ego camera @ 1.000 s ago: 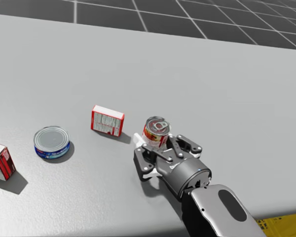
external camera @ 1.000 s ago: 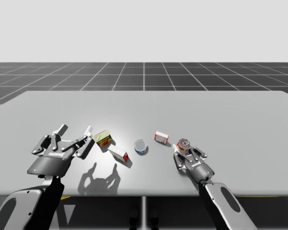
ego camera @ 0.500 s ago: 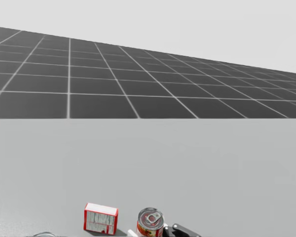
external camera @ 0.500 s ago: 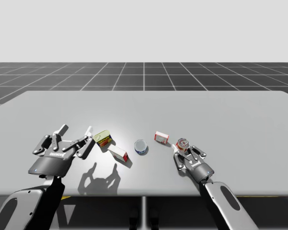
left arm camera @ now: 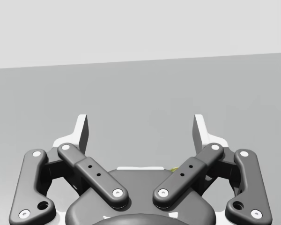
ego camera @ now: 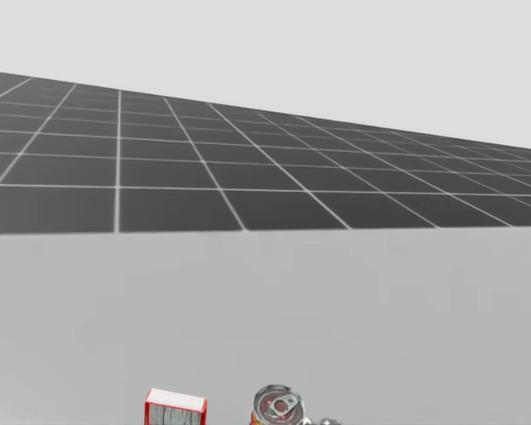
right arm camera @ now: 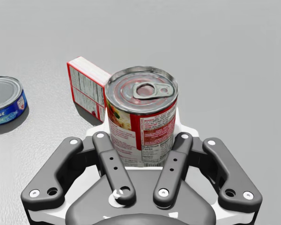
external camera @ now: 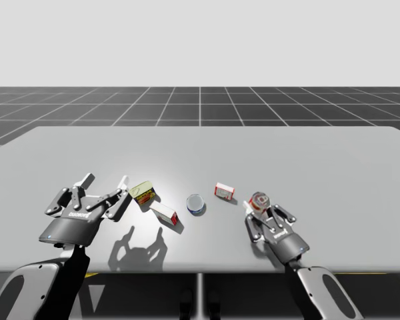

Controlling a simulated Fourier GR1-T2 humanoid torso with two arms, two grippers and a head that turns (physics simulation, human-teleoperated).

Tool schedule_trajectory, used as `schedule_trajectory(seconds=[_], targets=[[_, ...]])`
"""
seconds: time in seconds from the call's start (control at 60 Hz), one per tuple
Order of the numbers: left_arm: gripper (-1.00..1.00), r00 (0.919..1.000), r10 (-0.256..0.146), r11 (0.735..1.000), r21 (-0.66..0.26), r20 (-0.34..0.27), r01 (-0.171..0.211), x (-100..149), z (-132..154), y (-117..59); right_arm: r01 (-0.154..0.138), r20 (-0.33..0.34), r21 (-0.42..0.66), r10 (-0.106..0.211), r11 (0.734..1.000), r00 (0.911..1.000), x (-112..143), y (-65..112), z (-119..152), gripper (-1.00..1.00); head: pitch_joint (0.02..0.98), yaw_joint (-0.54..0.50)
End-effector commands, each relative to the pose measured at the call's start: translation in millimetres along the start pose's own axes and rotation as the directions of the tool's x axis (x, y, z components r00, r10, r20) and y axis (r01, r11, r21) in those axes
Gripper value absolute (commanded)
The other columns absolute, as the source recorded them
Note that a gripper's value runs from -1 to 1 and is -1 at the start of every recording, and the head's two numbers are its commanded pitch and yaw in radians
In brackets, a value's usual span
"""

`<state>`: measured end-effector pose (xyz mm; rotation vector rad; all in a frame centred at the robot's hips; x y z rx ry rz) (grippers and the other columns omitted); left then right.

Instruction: Lift the red soup can off the table.

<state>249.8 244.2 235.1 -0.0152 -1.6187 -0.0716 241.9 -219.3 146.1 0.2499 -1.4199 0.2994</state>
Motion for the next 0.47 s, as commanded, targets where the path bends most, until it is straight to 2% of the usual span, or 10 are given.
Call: schedule_trajectory(seconds=[0.017, 0.2, 0.333, 0.467], targets=[[-1.00, 1.0000, -0.002, 1.000, 0.001, -0.001, 0.002, 0, 0, 0.6, -0.019, 0.130, -0.111, 0.034, 0.994, 0.9909, 51, -7.4, -3, 1.00, 0.410, -0.34], [-1.00, 1.0000, -0.003, 1.000, 0.002, -0.001, 0.003, 0, -1, 0.4, -0.057, 0.226, -0.135, 0.087, 0.989, 0.9702, 99, -3.7, 5, 1.00, 0.407, -0.34], [-1.00, 1.0000, 0.000, 1.000, 0.004, 0.002, 0.000, 1, -1, 1.4, -0.069, 0.277, -0.138, 0.106, 0.988, 0.9551, 122, -0.4, 9, 1.00, 0.405, -0.34], [-1.00, 1.0000, 0.006, 1.000, 0.007, 0.001, -0.006, 2, 0, 3.1, -0.099, 0.340, -0.154, 0.147, 0.983, 0.9290, 151, 4.5, 15, 1.00, 0.410, -0.34]])
